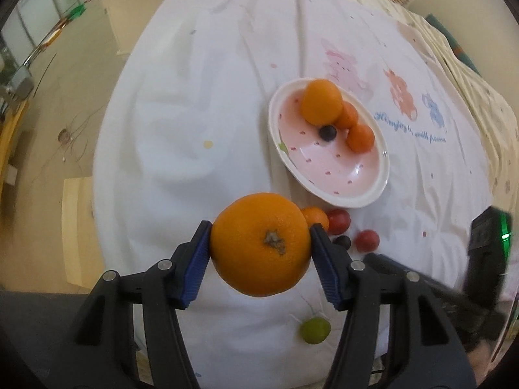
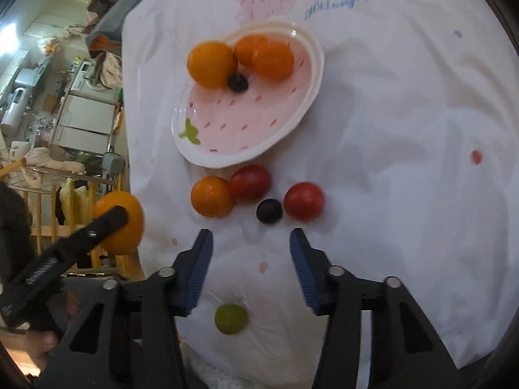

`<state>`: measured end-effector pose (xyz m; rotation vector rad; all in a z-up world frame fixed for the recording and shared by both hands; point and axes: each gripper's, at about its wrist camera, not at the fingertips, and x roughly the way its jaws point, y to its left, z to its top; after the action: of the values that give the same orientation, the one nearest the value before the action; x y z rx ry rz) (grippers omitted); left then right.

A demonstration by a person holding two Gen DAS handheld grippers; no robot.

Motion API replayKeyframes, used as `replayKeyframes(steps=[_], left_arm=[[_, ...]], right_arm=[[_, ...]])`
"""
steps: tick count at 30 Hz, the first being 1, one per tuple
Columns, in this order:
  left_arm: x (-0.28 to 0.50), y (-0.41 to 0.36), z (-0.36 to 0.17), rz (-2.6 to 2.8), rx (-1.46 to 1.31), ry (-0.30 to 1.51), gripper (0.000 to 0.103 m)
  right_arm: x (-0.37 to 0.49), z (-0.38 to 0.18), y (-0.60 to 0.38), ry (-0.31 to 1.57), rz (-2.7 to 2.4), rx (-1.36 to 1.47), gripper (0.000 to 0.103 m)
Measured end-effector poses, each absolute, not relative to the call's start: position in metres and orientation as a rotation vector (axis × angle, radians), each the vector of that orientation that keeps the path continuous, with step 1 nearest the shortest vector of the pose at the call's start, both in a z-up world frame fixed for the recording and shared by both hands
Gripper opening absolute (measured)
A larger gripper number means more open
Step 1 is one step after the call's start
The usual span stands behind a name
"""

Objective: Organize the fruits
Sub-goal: 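Grasp the dark plum with the right tool while the left tool lifts the orange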

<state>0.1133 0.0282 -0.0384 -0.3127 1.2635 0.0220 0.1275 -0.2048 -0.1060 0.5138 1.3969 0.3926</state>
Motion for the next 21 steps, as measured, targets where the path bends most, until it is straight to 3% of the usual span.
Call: replayKeyframes(steps=[6, 17, 21], left_arm=[[0.115, 0.036, -0.040, 0.041, -0.370, 1.275, 0.056], [0.116, 0.035, -0.038, -0.001, -0.414, 1.282, 0.056], [0.117, 0.034, -0.037, -0.005, -0.410, 1.278, 0.056]], right_arm=[[0.139, -0.124, -0.178, 1.417, 0.328, 0.437, 0.044], [0.135, -0.129, -0.132, 1.323, 0.318, -0.056, 0.043], [0.136, -0.128, -0.131, 1.299, 0.328, -0.098, 0.025]])
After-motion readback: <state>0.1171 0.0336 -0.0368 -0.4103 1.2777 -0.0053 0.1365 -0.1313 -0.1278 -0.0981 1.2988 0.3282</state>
